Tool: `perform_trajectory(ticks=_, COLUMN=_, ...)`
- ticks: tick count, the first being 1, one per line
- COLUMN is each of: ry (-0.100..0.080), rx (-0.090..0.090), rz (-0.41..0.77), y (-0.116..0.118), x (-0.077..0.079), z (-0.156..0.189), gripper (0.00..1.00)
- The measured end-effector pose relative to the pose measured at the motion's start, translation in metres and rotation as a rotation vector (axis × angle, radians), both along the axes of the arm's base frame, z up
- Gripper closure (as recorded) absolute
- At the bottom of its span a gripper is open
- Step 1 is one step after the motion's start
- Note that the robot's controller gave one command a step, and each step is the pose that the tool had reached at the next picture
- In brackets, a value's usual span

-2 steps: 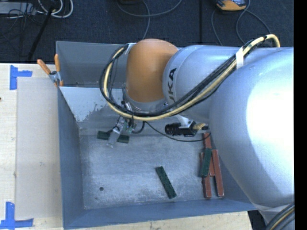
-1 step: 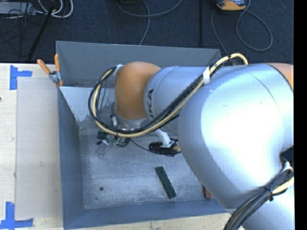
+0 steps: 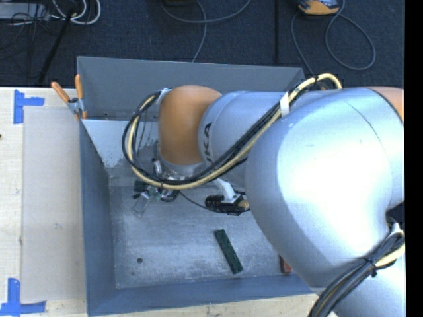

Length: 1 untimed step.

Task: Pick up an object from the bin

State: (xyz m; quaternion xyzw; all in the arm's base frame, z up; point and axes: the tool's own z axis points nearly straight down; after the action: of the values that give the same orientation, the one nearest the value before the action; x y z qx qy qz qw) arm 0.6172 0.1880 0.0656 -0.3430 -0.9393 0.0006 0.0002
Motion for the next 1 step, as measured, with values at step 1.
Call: perform_trajectory(ticks=1, ry=-0.002, rx=0.0, rz=0.001, y=0.0, x=0.0006, z=0.0011, gripper=1.0)
